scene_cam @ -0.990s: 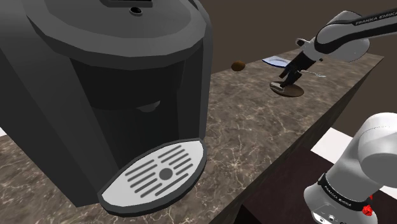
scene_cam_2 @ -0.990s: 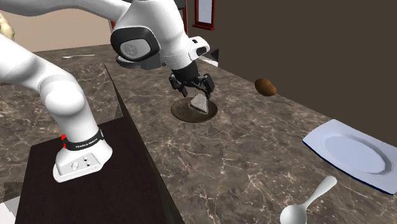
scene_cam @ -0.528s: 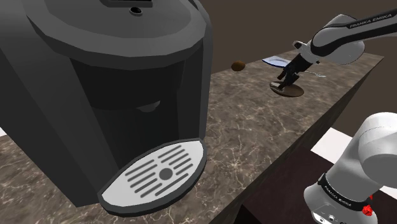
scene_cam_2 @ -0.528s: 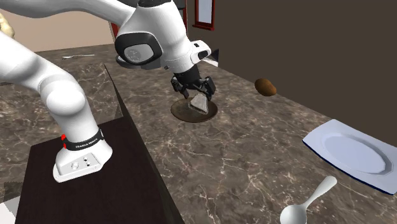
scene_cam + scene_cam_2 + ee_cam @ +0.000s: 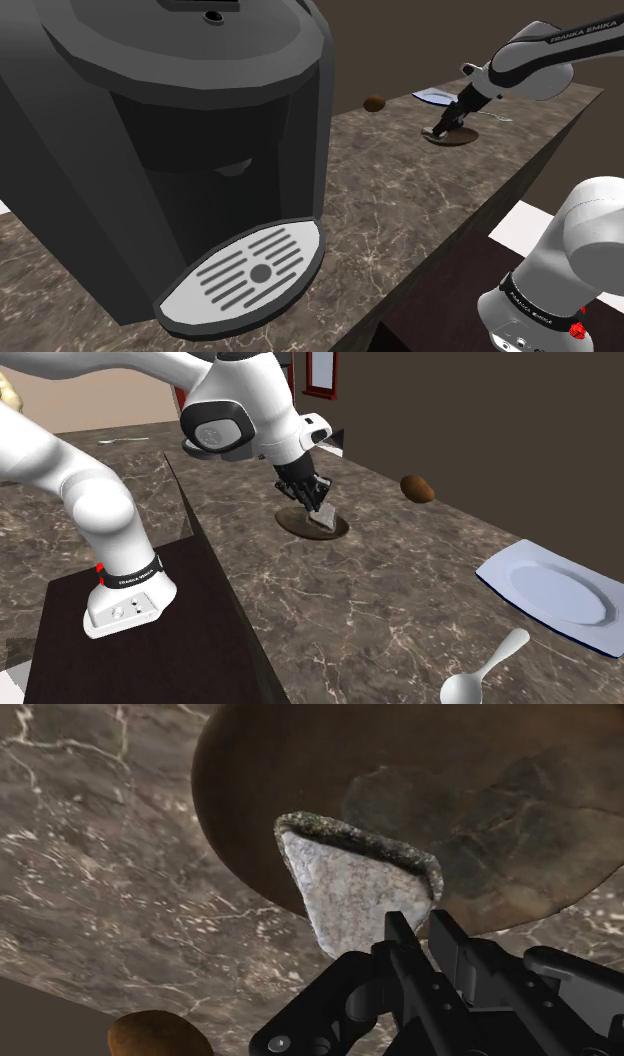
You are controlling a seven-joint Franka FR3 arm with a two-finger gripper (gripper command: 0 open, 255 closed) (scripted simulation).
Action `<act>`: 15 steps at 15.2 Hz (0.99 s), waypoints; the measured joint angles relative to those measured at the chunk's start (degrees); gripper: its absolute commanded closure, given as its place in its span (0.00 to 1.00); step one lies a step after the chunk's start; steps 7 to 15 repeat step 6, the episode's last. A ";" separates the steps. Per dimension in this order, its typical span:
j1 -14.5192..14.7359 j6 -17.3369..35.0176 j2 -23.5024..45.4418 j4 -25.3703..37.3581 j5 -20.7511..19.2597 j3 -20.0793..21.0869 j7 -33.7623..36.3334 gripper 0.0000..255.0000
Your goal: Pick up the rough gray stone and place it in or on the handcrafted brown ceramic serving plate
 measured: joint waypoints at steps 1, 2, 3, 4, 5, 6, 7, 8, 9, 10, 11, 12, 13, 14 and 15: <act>0.04 -0.01 0.02 0.02 0.02 -0.01 -0.01 1.00; 0.12 -0.04 0.09 0.10 0.08 -0.02 -0.02 1.00; 0.12 -0.09 0.09 0.14 0.08 -0.02 -0.03 1.00; 0.14 0.01 0.11 0.10 0.12 0.00 -0.04 1.00; -0.03 -0.37 0.00 0.23 0.03 0.18 0.12 1.00; -0.36 -1.05 -0.29 0.49 -0.14 0.48 0.36 1.00; -0.36 -1.05 -0.29 0.49 -0.14 0.48 0.36 1.00; -0.36 -1.05 -0.29 0.49 -0.14 0.48 0.36 1.00; -0.36 -1.05 -0.29 0.49 -0.14 0.48 0.36 1.00; -0.36 -1.05 -0.29 0.49 -0.14 0.48 0.36 1.00; -0.36 -1.05 -0.29 0.49 -0.14 0.48 0.36 1.00; -0.36 -1.05 -0.29 0.49 -0.14 0.48 0.36 1.00; -0.36 -1.05 -0.29 0.49 -0.14 0.48 0.36 1.00; -0.36 -1.05 -0.29 0.49 -0.14 0.48 0.36 1.00; -0.36 -1.05 -0.29 0.49 -0.14 0.48 0.36 1.00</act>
